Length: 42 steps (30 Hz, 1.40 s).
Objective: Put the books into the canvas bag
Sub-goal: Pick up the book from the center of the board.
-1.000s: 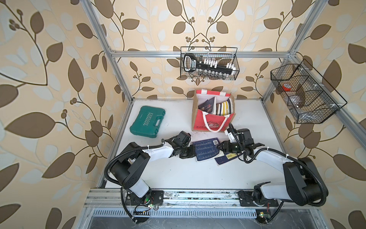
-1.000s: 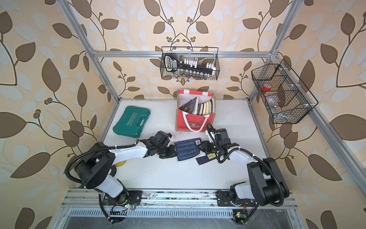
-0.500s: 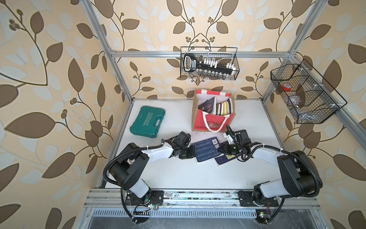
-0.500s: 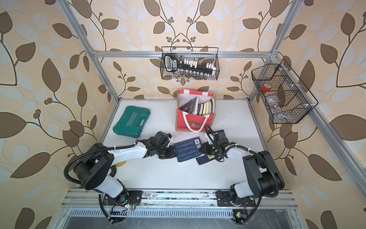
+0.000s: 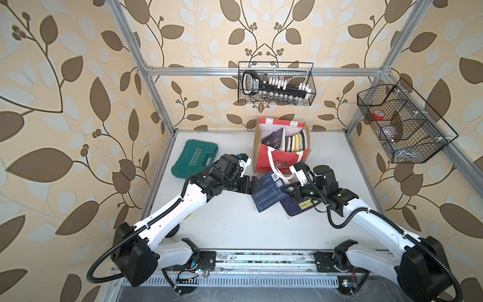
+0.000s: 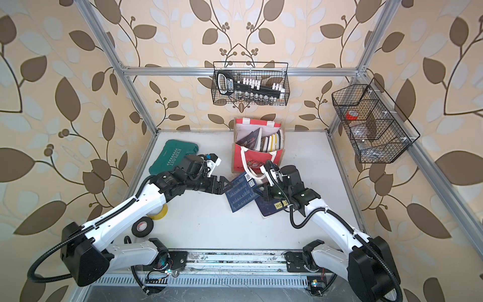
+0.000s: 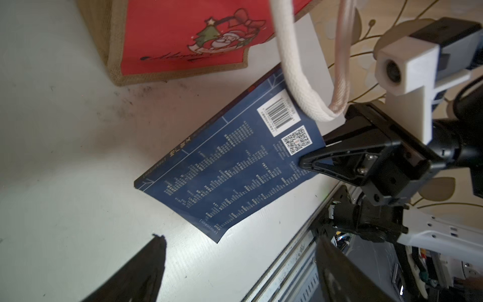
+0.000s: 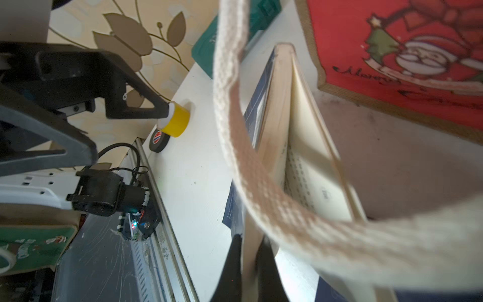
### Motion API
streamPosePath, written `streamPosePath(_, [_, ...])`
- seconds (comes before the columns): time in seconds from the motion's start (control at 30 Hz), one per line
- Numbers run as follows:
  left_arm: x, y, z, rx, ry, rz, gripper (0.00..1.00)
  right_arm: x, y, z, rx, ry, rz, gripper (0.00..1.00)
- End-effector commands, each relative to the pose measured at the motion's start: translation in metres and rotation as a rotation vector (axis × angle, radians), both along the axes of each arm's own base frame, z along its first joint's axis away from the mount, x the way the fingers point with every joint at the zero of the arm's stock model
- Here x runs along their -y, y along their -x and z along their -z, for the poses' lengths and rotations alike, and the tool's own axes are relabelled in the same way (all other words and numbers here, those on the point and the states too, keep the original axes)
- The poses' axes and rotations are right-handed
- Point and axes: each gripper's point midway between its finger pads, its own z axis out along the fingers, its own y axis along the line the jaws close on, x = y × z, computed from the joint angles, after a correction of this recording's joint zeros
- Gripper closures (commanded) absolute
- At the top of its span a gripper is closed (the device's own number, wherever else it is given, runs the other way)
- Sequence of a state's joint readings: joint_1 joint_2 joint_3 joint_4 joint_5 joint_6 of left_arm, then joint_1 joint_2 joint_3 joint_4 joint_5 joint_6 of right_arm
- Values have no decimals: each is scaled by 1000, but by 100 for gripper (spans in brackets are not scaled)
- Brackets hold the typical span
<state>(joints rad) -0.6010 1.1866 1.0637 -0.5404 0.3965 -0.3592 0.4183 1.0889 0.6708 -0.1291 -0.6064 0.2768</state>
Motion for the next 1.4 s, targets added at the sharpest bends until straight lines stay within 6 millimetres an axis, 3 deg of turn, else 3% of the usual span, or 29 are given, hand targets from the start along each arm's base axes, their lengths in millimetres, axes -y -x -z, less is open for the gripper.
streamPosePath(0.0, [-10,31,-28,72,-24,138,5,-20,17,-53,167,-81,-154,100])
streamPosePath(0.3, [-28,63,-82,311,13,239,1,-29,66,-126,321,-211,-389,100])
streamPosePath(0.43, [-33,67,-87,354,2,246,1,-28,85,-145,360,-248,-471,100])
streamPosePath(0.57, [-23,83,-87,327,65,345,3,-27,90,-151,383,-258,-486,100])
streamPosePath(0.6, [-18,89,-87,307,88,383,13,-27,88,-152,387,-253,-473,100])
streamPosePath(0.73, [-14,91,-84,280,103,416,85,-25,74,-154,396,-234,-394,100])
streamPosePath(0.77, [-14,90,-84,287,98,410,99,-24,71,-154,401,-228,-374,96])
streamPosePath(0.8, [-16,89,-84,300,90,398,100,-22,63,-153,405,-214,-328,75])
streamPosePath(0.9, [-20,90,-89,347,93,382,100,-13,42,-148,410,-171,-193,31])
streamPosePath(0.97, [-23,90,-92,373,96,371,100,-6,31,-142,400,-152,-123,14])
streamPosePath(1.07, [-25,92,-94,394,102,369,100,-8,31,-135,381,-168,-141,3])
streamPosePath(1.37, [-17,119,-104,389,205,514,100,-27,50,-134,333,-265,-330,1])
